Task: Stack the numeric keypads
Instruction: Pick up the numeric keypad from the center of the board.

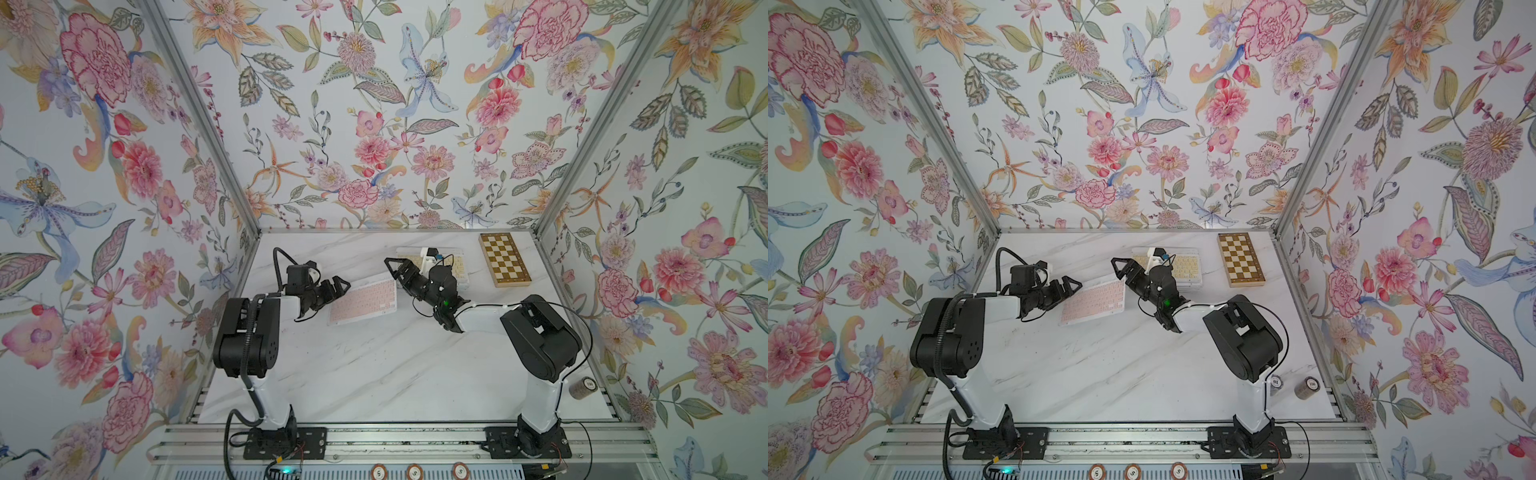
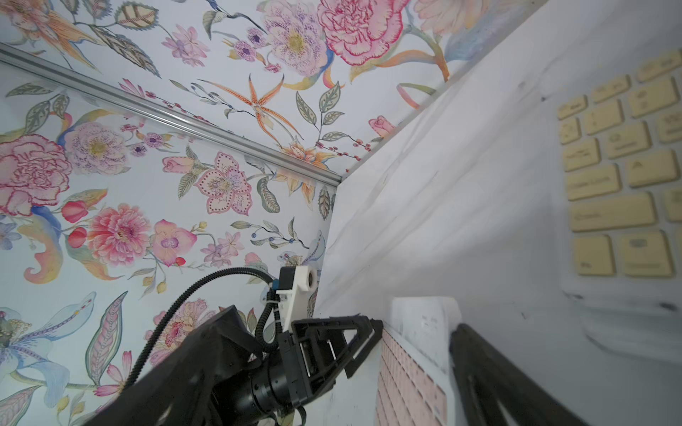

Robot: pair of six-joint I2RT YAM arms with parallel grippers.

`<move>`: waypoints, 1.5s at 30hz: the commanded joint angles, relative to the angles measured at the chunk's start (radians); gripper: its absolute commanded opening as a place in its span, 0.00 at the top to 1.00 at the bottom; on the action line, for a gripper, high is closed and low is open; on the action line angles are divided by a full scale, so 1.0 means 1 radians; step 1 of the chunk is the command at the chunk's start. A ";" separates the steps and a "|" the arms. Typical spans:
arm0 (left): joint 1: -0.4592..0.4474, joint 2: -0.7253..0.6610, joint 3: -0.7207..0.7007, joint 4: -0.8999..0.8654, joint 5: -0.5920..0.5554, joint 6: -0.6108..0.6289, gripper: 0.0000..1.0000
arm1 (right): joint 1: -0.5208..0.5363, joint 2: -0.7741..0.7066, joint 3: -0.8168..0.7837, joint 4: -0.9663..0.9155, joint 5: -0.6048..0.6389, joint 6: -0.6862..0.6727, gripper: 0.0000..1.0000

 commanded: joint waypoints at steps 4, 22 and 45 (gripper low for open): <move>-0.081 0.022 -0.136 0.210 0.267 -0.393 0.01 | 0.085 0.004 0.047 -0.036 -0.111 0.020 0.01; -0.088 -0.010 -0.331 0.766 0.158 -0.787 0.01 | 0.114 -0.007 0.034 -0.092 -0.013 0.121 0.00; -0.088 -0.089 -0.233 0.422 0.135 -0.567 0.01 | 0.073 -0.176 0.257 -0.935 -0.034 -0.149 0.93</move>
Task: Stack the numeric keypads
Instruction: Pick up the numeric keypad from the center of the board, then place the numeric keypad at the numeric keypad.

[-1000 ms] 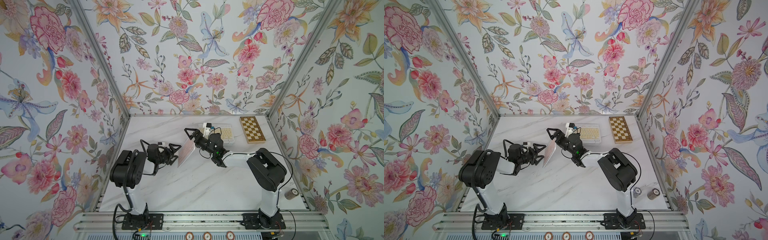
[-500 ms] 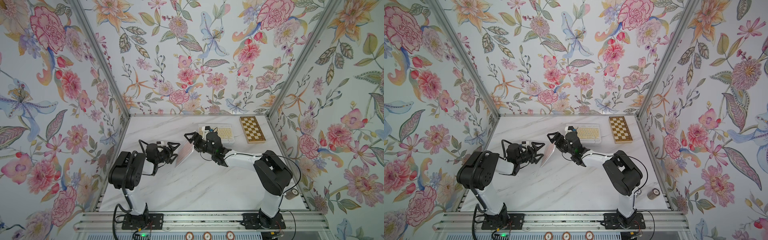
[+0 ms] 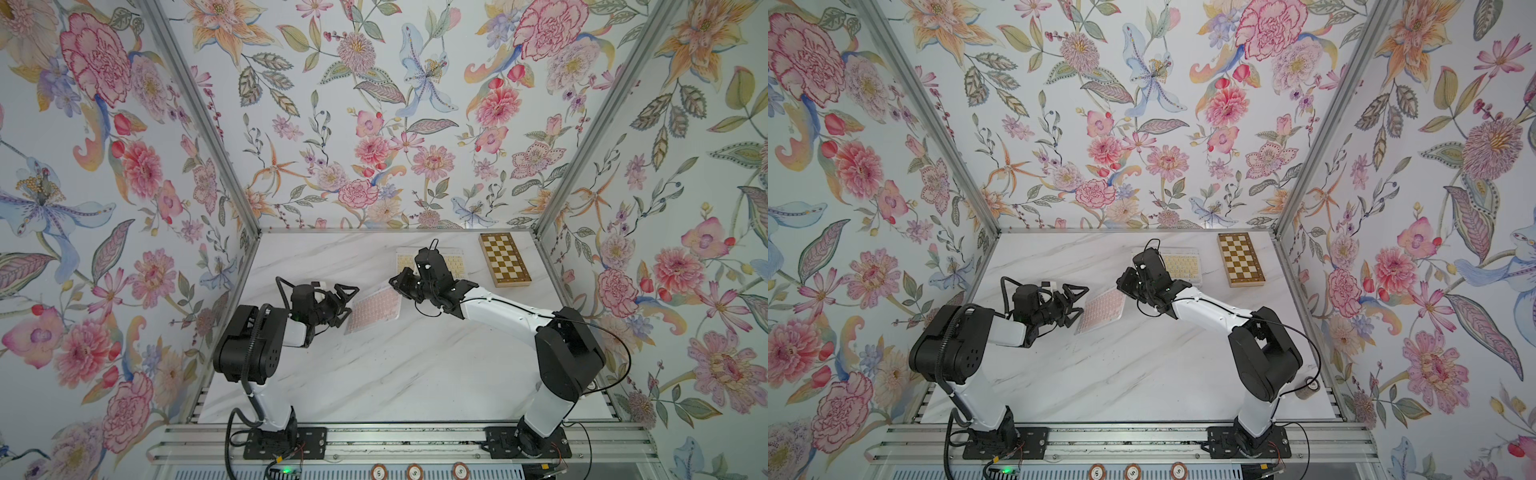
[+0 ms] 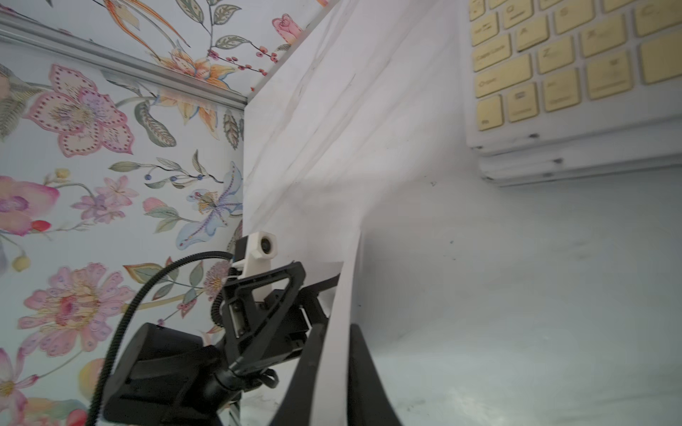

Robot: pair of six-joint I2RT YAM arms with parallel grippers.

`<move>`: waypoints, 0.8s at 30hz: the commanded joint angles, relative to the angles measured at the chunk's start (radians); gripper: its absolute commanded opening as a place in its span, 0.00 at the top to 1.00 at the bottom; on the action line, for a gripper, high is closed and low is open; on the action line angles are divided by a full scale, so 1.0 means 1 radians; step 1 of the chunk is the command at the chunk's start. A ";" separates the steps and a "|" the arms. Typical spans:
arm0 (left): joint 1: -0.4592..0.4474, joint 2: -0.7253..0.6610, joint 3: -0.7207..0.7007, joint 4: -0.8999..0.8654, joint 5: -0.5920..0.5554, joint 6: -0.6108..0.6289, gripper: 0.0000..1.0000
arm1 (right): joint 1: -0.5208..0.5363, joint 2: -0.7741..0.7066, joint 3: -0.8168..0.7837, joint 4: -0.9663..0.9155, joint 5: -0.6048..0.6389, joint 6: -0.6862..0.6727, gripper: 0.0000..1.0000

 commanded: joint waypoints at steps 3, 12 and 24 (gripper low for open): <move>-0.013 -0.075 0.126 -0.217 0.026 0.119 0.01 | -0.028 -0.037 0.048 -0.027 -0.098 -0.091 0.98; -0.026 -0.074 0.540 -0.633 -0.024 0.349 0.01 | -0.359 -0.018 0.136 0.031 -0.498 -0.228 1.00; -0.134 0.197 0.943 -0.763 -0.058 0.407 0.01 | -0.652 0.216 0.367 0.032 -0.810 -0.362 1.00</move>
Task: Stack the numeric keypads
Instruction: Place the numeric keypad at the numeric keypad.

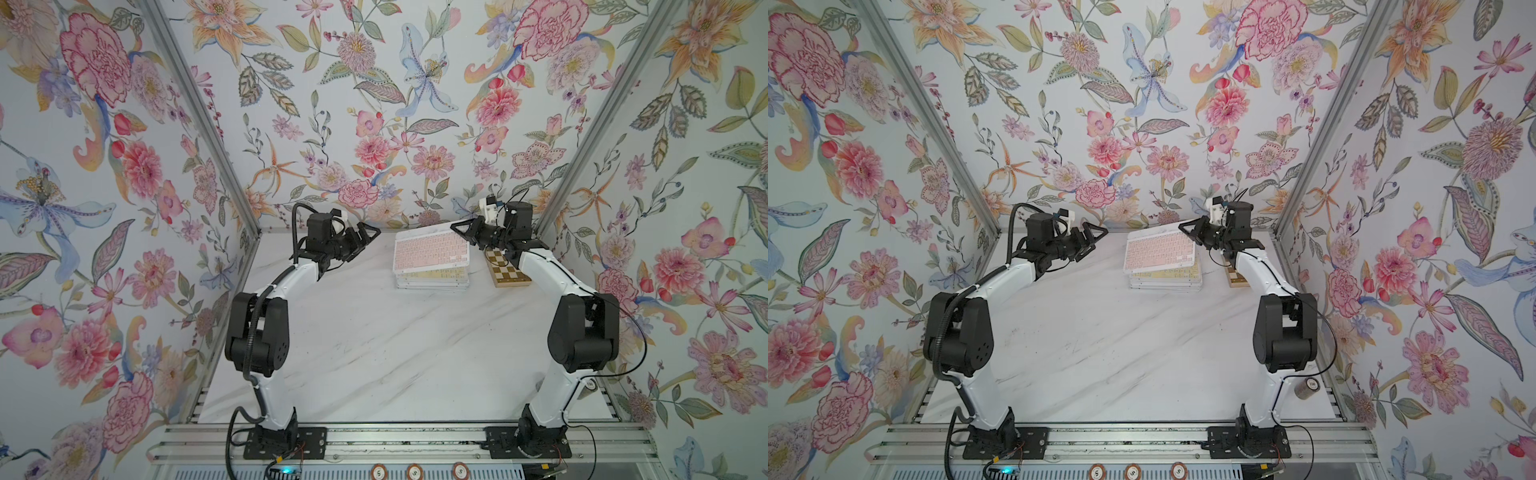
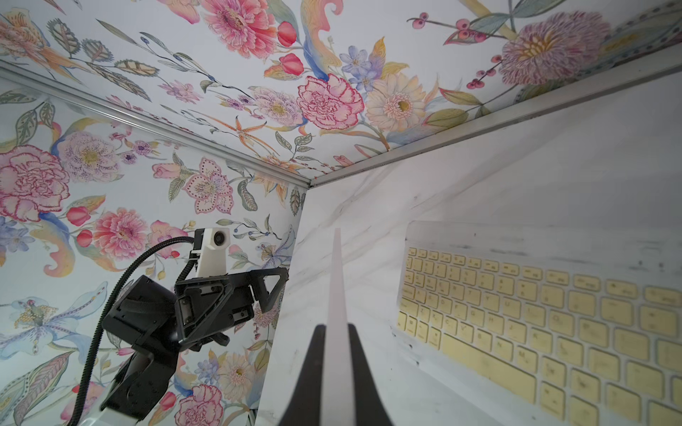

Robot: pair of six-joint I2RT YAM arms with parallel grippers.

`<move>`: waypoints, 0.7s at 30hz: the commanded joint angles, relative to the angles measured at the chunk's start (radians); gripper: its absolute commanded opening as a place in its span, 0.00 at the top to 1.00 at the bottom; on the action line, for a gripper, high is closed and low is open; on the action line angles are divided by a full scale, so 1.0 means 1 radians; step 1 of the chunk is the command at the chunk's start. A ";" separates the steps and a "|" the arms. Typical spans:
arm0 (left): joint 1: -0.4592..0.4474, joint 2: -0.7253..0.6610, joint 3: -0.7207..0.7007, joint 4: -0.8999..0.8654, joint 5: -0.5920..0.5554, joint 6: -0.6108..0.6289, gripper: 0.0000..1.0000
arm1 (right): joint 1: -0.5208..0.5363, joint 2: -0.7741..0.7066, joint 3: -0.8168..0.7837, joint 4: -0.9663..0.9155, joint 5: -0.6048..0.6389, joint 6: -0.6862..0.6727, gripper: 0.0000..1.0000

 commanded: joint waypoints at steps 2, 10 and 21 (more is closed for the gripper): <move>-0.036 0.108 0.131 -0.093 -0.029 0.047 0.01 | -0.037 0.102 0.079 0.003 -0.154 -0.081 1.00; -0.060 0.241 0.275 -0.150 -0.037 0.073 0.01 | -0.061 0.291 0.229 0.001 -0.215 -0.067 1.00; -0.060 0.317 0.315 -0.190 -0.040 0.098 0.01 | -0.074 0.445 0.332 0.019 -0.239 -0.032 0.88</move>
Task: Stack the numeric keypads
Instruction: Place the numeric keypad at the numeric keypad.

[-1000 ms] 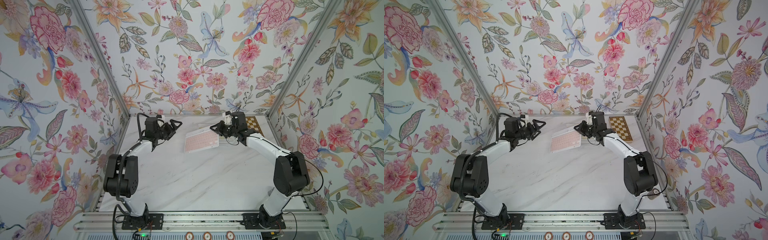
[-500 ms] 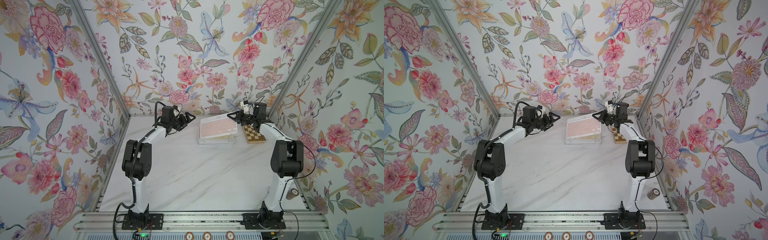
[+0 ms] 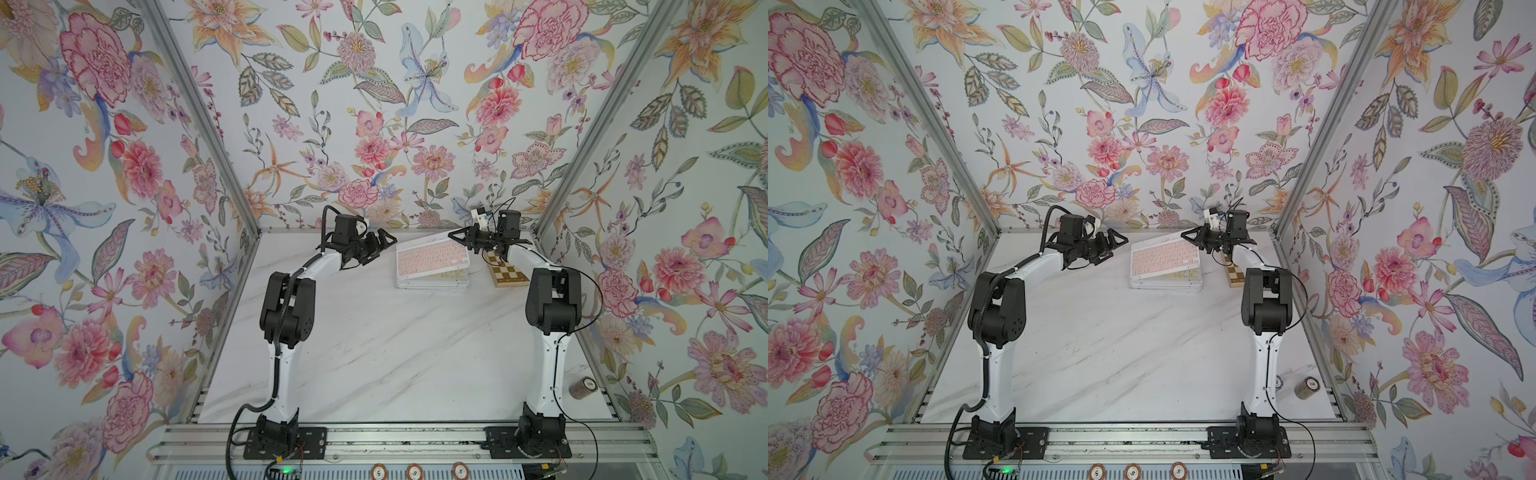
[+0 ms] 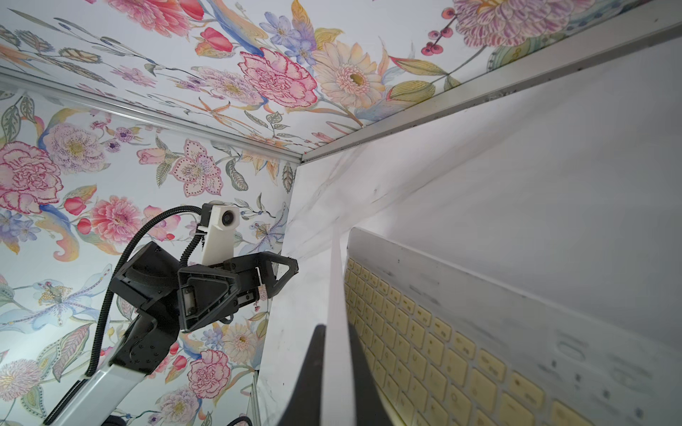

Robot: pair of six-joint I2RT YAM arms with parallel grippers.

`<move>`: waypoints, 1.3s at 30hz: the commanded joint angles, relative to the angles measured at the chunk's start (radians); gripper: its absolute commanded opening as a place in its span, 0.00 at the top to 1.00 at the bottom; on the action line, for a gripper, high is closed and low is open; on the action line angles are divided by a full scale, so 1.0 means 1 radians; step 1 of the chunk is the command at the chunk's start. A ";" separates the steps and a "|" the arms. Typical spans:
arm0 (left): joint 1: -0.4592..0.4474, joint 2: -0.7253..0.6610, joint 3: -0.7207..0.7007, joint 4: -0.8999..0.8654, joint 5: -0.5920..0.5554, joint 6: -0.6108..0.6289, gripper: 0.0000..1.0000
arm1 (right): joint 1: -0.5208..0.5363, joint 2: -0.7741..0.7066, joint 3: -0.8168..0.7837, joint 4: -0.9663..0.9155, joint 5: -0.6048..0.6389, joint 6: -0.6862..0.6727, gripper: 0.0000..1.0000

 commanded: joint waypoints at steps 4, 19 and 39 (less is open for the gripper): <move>-0.006 0.039 0.054 -0.034 -0.011 0.029 0.01 | -0.015 0.041 0.044 0.023 -0.011 0.001 0.85; -0.014 0.029 0.025 -0.057 -0.014 0.050 0.01 | -0.028 0.028 0.049 -0.074 0.124 -0.077 0.46; -0.020 -0.048 -0.042 -0.070 -0.053 0.140 0.01 | 0.027 0.027 0.217 -0.390 0.378 -0.317 0.02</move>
